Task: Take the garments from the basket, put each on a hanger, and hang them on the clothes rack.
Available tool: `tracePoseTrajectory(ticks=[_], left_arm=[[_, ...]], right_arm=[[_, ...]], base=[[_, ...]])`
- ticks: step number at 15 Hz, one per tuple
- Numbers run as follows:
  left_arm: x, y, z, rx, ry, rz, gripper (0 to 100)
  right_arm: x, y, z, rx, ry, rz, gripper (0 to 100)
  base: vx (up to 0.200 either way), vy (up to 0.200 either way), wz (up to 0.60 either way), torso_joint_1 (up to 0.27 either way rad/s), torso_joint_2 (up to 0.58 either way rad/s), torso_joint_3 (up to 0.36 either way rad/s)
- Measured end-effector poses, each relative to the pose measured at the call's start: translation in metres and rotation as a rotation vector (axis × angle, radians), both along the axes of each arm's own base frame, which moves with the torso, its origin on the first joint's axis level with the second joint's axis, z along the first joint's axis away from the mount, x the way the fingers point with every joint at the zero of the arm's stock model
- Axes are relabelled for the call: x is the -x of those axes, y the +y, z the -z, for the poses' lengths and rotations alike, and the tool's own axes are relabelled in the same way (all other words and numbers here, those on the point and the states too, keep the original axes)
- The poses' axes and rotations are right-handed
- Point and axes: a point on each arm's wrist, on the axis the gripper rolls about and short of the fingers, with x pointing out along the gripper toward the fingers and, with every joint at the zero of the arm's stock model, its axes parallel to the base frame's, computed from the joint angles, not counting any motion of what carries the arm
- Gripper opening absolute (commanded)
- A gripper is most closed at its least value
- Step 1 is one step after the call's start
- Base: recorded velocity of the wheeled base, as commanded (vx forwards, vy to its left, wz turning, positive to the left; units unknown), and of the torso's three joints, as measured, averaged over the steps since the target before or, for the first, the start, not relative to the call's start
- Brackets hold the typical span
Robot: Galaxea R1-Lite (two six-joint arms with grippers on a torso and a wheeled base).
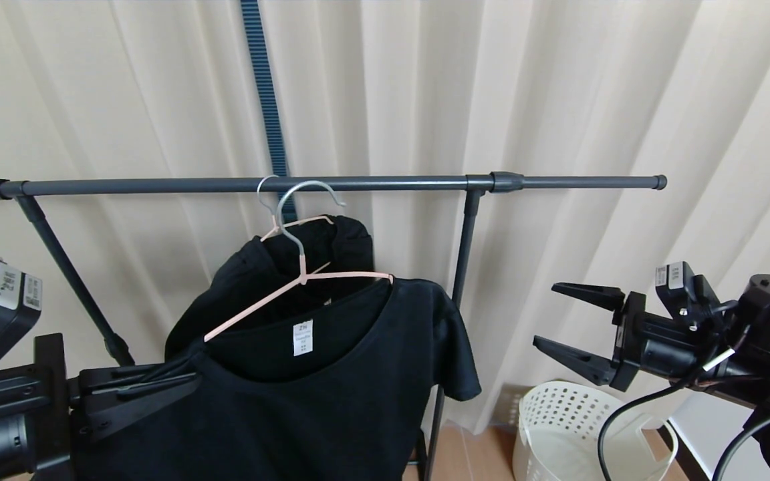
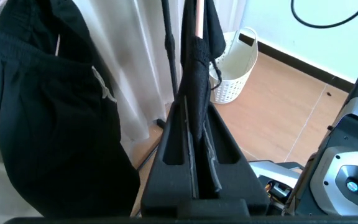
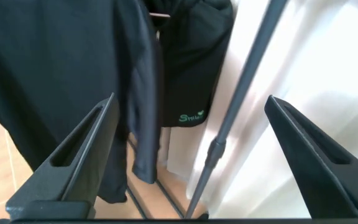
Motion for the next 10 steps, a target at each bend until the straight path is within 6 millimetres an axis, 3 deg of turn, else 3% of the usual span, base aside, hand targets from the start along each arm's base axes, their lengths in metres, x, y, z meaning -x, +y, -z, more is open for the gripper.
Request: tracePoseTrajectory(ticks=[4, 10], left_arm=[[-0.010, 0.000, -0.004, 0.015, 0.036, -0.065, 0], [-0.036, -0.008, -0.019, 0.046, 0.079, -0.184, 0]], right_arm=[[0.014, 0.018, -0.014, 0.004, -0.049, 0.030, 100], [0.020, 0.028, -0.029, 0.000, -0.095, 0.119, 100]], base=[[0.000, 0.000, 0.00, 0.000, 0.00, 0.000], [0.000, 0.000, 0.00, 0.000, 0.00, 0.000]])
